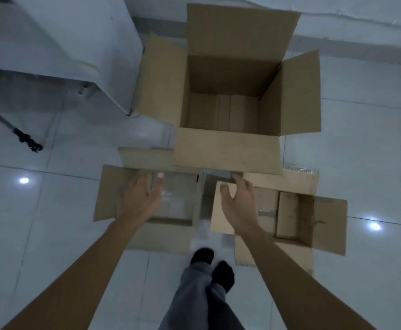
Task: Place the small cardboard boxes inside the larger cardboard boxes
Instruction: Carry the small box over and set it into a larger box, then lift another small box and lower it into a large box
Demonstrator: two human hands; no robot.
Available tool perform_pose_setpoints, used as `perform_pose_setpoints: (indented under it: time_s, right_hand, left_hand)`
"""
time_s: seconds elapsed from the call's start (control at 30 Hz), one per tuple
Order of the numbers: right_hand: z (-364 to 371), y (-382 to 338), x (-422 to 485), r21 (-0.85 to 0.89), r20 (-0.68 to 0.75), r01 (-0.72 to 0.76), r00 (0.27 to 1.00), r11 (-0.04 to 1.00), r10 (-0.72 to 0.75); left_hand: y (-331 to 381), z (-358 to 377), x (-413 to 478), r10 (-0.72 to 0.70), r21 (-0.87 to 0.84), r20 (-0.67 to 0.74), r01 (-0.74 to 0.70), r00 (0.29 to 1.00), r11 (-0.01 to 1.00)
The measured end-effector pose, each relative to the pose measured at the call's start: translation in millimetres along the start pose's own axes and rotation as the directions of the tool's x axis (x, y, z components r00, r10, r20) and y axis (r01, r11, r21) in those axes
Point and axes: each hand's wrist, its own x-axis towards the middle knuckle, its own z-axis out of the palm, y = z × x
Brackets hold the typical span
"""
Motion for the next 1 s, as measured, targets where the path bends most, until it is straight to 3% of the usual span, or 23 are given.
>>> perform_pose_setpoints:
  time_s: [0.27,0.43,0.6,0.73,0.83,1.0]
  right_hand:
    - [74,-13,-7,-0.11,0.266,-0.143,0.949,0.984,0.167]
    - [144,12,30,-0.141,0.195,-0.231,0.947,0.963,0.256]
    - [208,57,54,-0.167,0.08,-0.248,0.961,0.954,0.263]
    - [246,84,65,-0.147,-0.065,-0.311,0.95,0.939,0.305]
    - [266,98,66,-0.173,-0.152,-0.359,0.93,0.917,0.336]
    - [281,105,60,-0.286,-0.131,-0.273,0.961,0.918,0.245]
  left_hand:
    - [-121,-44,4,0.04,0.34,0.06,-0.058,0.997,0.939]
    - [-203,-23,68,-0.112,0.326,0.05,0.09,0.992,0.941]
    - [-246,18,124,-0.022,0.493,0.064,-0.012,0.998,0.87]
    - [-262,47,160,-0.16,0.241,0.033,0.148,0.987,0.959]
    - [-268,58,176,-0.183,0.05,-0.046,0.186,0.982,0.981]
    - [-272,60,175,-0.041,0.115,-0.107,0.053,0.993,0.992]
